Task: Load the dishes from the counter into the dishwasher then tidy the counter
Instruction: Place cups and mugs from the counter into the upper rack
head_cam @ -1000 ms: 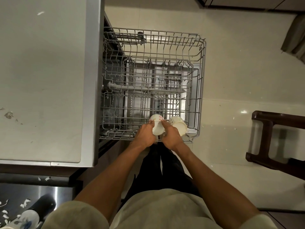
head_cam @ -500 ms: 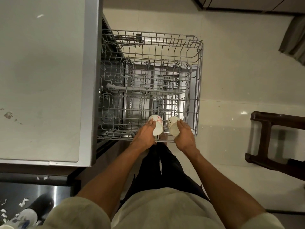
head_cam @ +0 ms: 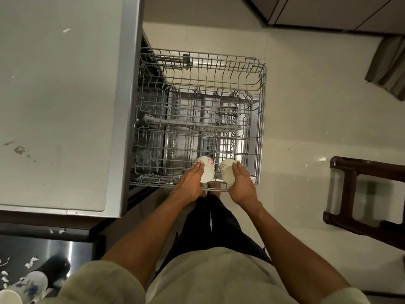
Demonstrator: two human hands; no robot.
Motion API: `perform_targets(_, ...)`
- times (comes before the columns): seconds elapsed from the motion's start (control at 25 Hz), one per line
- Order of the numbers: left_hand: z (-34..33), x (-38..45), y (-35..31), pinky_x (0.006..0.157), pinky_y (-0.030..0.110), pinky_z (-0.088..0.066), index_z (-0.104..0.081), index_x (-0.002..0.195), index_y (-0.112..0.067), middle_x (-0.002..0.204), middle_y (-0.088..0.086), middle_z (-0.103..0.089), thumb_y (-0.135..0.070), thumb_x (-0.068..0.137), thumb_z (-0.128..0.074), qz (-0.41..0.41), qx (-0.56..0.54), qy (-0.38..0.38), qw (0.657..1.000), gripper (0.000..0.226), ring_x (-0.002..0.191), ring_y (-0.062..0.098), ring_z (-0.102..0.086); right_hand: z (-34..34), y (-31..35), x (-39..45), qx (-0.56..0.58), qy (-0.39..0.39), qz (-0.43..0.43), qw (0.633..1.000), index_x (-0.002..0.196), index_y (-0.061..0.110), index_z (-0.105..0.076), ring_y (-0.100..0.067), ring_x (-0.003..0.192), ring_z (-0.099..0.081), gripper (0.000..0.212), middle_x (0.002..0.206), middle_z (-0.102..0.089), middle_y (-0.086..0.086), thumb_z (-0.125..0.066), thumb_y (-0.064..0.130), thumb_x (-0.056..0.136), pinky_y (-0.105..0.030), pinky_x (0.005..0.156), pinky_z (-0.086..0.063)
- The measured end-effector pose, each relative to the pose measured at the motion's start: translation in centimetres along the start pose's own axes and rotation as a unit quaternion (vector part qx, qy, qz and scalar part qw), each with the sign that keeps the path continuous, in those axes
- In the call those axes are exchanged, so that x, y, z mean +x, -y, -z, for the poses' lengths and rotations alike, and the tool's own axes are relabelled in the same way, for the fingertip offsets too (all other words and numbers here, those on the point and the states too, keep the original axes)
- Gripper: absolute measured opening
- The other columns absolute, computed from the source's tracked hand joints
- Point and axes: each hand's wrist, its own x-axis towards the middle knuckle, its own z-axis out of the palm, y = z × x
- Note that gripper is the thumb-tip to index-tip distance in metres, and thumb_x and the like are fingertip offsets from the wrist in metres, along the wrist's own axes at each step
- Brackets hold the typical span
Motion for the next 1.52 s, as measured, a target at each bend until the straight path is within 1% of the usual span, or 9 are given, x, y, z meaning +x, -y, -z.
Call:
perform_targets(0.16, 1.4, -1.2, -0.2, 0.124, 0.036, -0.011, -0.010, 0.158, -0.009, 0.166, 0.009, -0.008, 0.004, 0.086, -0.052, 0.004, -0.024, -0.025, 0.999, 0.085, 0.152, 0.022, -0.009, 0.9, 1.8, -0.5, -0.049, -0.013, 0.036, 0.998, 0.159, 0.008, -0.017, -0.024, 0.154, -0.011, 0.081, 0.167, -0.013, -0.010, -0.061, 0.011, 0.091, -0.036, 0.125, -0.013)
perform_targets(0.36, 4.6, -5.1, -0.9, 0.123, 0.029, -0.006, -0.010, 0.157, -0.005, 0.165, 0.012, -0.008, 0.001, 0.090, -0.050, 0.000, -0.038, -0.100, 0.994, 0.078, 0.153, 0.021, -0.007, 2.4, 7.0, -1.9, -0.120, -0.018, 0.150, 0.981, 0.159, 0.007, -0.017, -0.023, 0.154, -0.010, 0.074, 0.167, -0.012, -0.010, -0.055, 0.017, 0.096, -0.029, 0.123, -0.004)
perform_targets(0.56, 7.0, -9.5, -0.7, 0.124, 0.032, -0.009, -0.009, 0.158, -0.007, 0.165, 0.010, -0.007, 0.003, 0.084, -0.056, -0.004, -0.043, -0.201, 0.979, 0.088, 0.153, 0.020, -0.006, 2.7, 13.3, -3.8, -0.168, -0.043, 0.273, 0.946, 0.159, 0.005, -0.014, -0.024, 0.155, -0.007, 0.072, 0.167, -0.008, -0.015, -0.049, 0.016, 0.097, -0.032, 0.126, -0.002)
perform_targets(0.68, 8.4, -12.4, -0.3, 0.124, 0.027, -0.004, -0.012, 0.157, -0.006, 0.165, 0.010, -0.009, 0.001, 0.088, -0.049, 0.005, -0.052, -0.274, 0.960, 0.079, 0.153, 0.020, -0.008, 2.7, 17.0, -5.5, -0.209, -0.074, 0.357, 0.907, 0.159, 0.005, -0.009, -0.022, 0.155, -0.003, 0.073, 0.167, -0.006, -0.014, -0.046, 0.023, 0.099, -0.036, 0.126, -0.004)
perform_targets(0.88, 10.4, -19.1, 1.4, 0.122, 0.023, 0.002, -0.009, 0.156, -0.008, 0.164, 0.003, -0.005, -0.007, 0.100, -0.041, 0.051, -0.063, -0.425, 0.901, 0.065, 0.152, 0.013, -0.004, 1.7, 23.1, -9.4, -0.220, -0.114, 0.466, 0.849, 0.160, 0.007, -0.008, -0.022, 0.155, -0.003, 0.067, 0.166, -0.004, -0.009, -0.040, 0.025, 0.103, -0.034, 0.126, 0.001)
perform_targets(1.08, 9.4, -28.0, 5.6, 0.121, 0.020, 0.000, -0.017, 0.155, -0.004, 0.164, 0.010, -0.014, 0.009, 0.085, -0.045, 0.123, -0.090, -0.537, 0.829, 0.077, 0.152, 0.017, -0.010, -3.0, 29.9, -15.0, -0.223, -0.108, 0.575, 0.780, 0.159, 0.006, -0.018, -0.021, 0.155, -0.009, 0.064, 0.166, -0.014, -0.012, -0.043, 0.018, 0.101, -0.033, 0.126, -0.003)
perform_targets(1.28, 5.6, -38.1, 10.7, 0.124, 0.035, -0.015, -0.023, 0.154, -0.003, 0.162, 0.013, -0.021, 0.005, 0.082, -0.048, 0.199, -0.115, -0.596, 0.770, 0.077, 0.152, 0.021, -0.014, -10.3, 34.6, -22.3, -0.213, -0.064, 0.654, 0.723, 0.159, 0.011, -0.021, -0.018, 0.154, -0.011, 0.063, 0.167, -0.016, -0.008, -0.046, 0.023, 0.103, -0.032, 0.126, -0.006)
perform_targets(1.44, 0.7, -46.1, 13.7, 0.124, 0.025, -0.004, -0.019, 0.155, -0.008, 0.162, 0.003, -0.013, 0.008, 0.082, -0.048, 0.258, -0.132, -0.631, 0.720, 0.080, 0.150, 0.009, -0.004, -17.3, 36.7, -29.3, -0.214, -0.008, 0.719, 0.661, 0.159, 0.008, -0.020, -0.018, 0.155, -0.009, 0.064, 0.166, -0.015, -0.008, -0.046, 0.019, 0.102, -0.036, 0.127, -0.010)
perform_targets(1.52, -1.6, -48.7, 14.7, 0.124, 0.029, -0.008, -0.019, 0.156, -0.010, 0.162, 0.001, -0.013, 0.007, 0.085, -0.049, 0.287, -0.147, -0.647, 0.691, 0.079, 0.148, 0.006, -0.003, -20.3, 37.2, -31.8, -0.211, 0.015, 0.736, 0.644, 0.158, 0.008, -0.022, -0.018, 0.154, -0.011, 0.063, 0.166, -0.018, -0.008, -0.048, 0.015, 0.101, -0.037, 0.126, -0.013)
